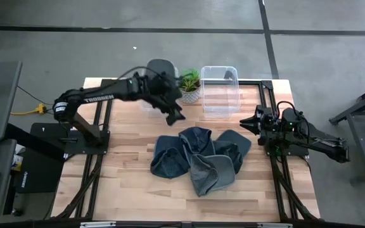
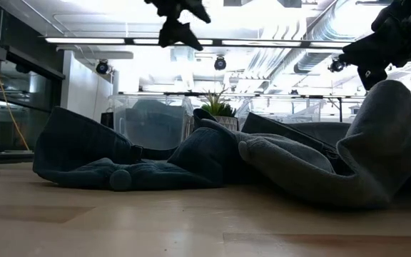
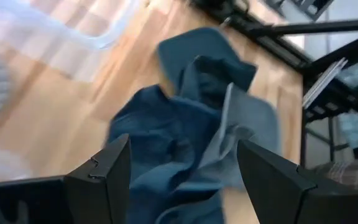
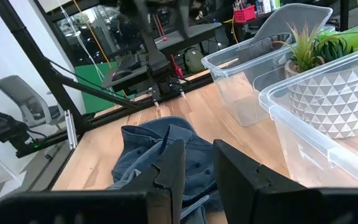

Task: Pick & Place hat
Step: Put the gray cap into the left transparent bin

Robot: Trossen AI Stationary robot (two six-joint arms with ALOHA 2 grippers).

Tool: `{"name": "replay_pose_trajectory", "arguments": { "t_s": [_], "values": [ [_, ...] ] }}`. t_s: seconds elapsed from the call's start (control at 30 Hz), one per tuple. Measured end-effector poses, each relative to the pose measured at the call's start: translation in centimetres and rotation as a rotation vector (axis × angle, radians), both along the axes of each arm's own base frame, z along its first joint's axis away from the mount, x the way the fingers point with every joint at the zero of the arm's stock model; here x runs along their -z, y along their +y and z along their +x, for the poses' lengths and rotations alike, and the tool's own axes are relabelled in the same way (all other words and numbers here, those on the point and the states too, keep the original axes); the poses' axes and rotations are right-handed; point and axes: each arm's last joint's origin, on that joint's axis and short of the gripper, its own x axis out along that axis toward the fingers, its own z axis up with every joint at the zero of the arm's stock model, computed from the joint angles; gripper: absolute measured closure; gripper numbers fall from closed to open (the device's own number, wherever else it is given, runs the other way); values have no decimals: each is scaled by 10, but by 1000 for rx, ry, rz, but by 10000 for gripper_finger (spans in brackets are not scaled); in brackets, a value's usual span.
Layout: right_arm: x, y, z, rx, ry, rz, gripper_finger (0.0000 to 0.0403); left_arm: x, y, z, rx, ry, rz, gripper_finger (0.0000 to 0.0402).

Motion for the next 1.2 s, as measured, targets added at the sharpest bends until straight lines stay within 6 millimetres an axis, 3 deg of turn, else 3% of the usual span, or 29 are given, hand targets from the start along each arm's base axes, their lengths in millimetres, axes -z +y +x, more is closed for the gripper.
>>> {"name": "replay_pose_trajectory", "arguments": {
  "t_s": [0.2, 0.37, 0.73, 0.87, 1.2],
  "values": [
    [0, 0, 0, 5, -13, 140, 325, 31, -30, 16, -34, -67, -91, 166],
    [0, 0, 0, 3, -14, 155, 325, 53, -55, 21, -98, -104, -152, 166],
    [0, 4, 0, -127, -7, 193, 325, 75, -116, 18, -217, -167, -213, 166],
    [5, 4, 0, -114, 45, 285, 325, 86, -135, 14, -232, -216, -261, 166],
    [11, 5, -1, -104, 98, 338, 324, 117, -155, 1, -307, -316, -405, 166]
  ]
}}
